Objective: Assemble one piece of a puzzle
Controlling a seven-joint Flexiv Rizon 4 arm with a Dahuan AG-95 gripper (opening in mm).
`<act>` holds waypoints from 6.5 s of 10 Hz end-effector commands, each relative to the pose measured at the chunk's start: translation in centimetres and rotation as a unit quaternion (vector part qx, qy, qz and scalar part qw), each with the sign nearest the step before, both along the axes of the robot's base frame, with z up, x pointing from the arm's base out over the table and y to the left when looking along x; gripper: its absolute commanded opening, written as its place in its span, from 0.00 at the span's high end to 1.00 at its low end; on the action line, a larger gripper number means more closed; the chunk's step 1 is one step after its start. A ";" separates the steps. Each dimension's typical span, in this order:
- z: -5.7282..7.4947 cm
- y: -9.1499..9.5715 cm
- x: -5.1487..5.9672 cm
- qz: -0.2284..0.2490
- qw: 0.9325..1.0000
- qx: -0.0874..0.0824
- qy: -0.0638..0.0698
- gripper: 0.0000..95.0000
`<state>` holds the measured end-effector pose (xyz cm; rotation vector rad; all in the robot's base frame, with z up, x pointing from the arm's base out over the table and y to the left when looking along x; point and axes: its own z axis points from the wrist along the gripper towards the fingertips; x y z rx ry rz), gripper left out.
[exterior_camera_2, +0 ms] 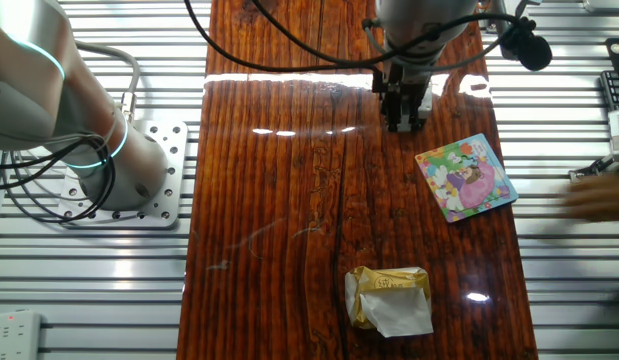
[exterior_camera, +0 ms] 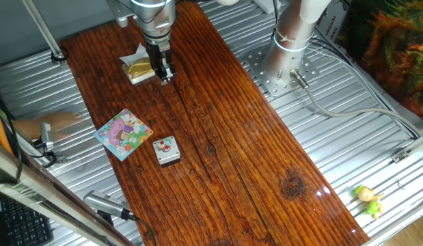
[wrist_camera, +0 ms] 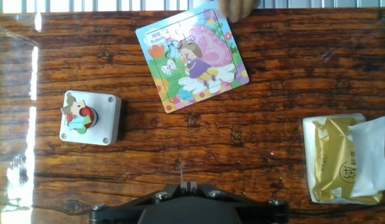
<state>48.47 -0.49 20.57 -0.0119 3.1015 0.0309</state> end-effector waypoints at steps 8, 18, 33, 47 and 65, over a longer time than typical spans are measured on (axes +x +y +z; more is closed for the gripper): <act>0.0 0.0 0.0 -0.032 0.999 -0.009 -0.006 1.00; -1.9 6.4 3.2 0.026 0.999 -0.026 -0.012 1.00; -3.4 12.1 6.8 0.055 0.998 -0.037 -0.016 1.00; -5.2 13.0 7.4 0.080 0.996 -0.029 -0.028 1.00; -5.1 13.1 7.5 0.144 0.989 -0.005 -0.013 1.00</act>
